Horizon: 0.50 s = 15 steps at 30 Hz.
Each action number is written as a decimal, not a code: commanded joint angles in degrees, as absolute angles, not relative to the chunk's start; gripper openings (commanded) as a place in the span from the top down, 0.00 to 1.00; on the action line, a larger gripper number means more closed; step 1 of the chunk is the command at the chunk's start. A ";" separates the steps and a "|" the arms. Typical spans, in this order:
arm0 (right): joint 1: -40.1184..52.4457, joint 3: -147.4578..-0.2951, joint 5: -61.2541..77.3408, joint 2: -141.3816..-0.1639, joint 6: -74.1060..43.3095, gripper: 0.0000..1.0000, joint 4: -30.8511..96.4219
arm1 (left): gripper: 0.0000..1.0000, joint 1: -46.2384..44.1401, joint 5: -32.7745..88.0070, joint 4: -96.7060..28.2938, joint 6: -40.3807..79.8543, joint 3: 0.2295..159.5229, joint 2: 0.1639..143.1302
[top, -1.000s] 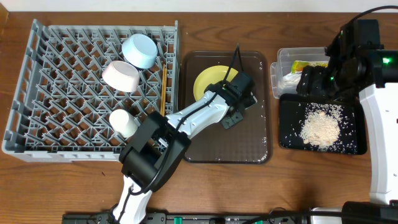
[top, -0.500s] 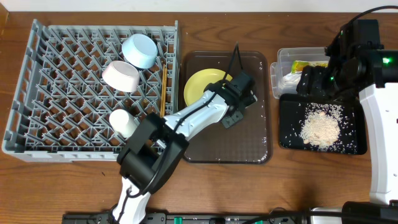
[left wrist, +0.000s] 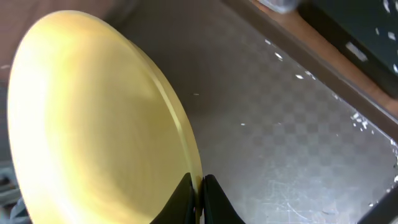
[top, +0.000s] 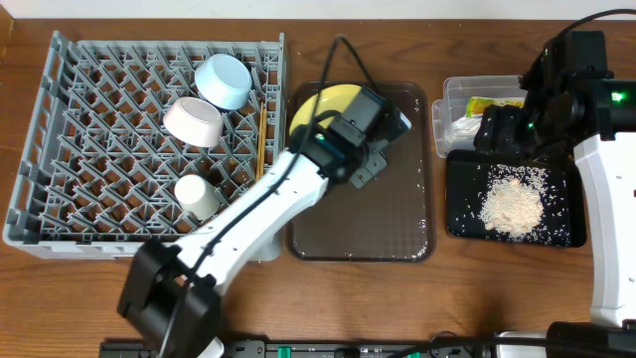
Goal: Sort waste into correct bins and load items into the dishwasher
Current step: 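Lift the yellow plate and stand it upright in the dish rack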
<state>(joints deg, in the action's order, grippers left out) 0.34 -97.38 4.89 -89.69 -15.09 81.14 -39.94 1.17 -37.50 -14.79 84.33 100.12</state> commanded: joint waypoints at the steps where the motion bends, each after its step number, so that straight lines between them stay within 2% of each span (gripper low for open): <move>1: 0.78 -97.45 4.32 -89.89 -15.35 0.13 81.06 | 0.93 -36.64 1.10 -37.23 -10.92 84.58 95.22; 4: 0.78 -97.45 4.29 -89.89 -15.35 0.13 81.06 | 0.92 -33.58 4.84 -36.67 -8.73 84.58 91.85; 15: 0.78 -97.45 4.29 -89.89 -14.52 0.13 81.38 | 0.93 -11.88 40.64 -33.50 8.95 84.55 88.01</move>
<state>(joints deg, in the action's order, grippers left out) 0.34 -97.38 4.86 -89.69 -15.03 81.23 -17.08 25.93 -34.83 1.85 84.33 87.55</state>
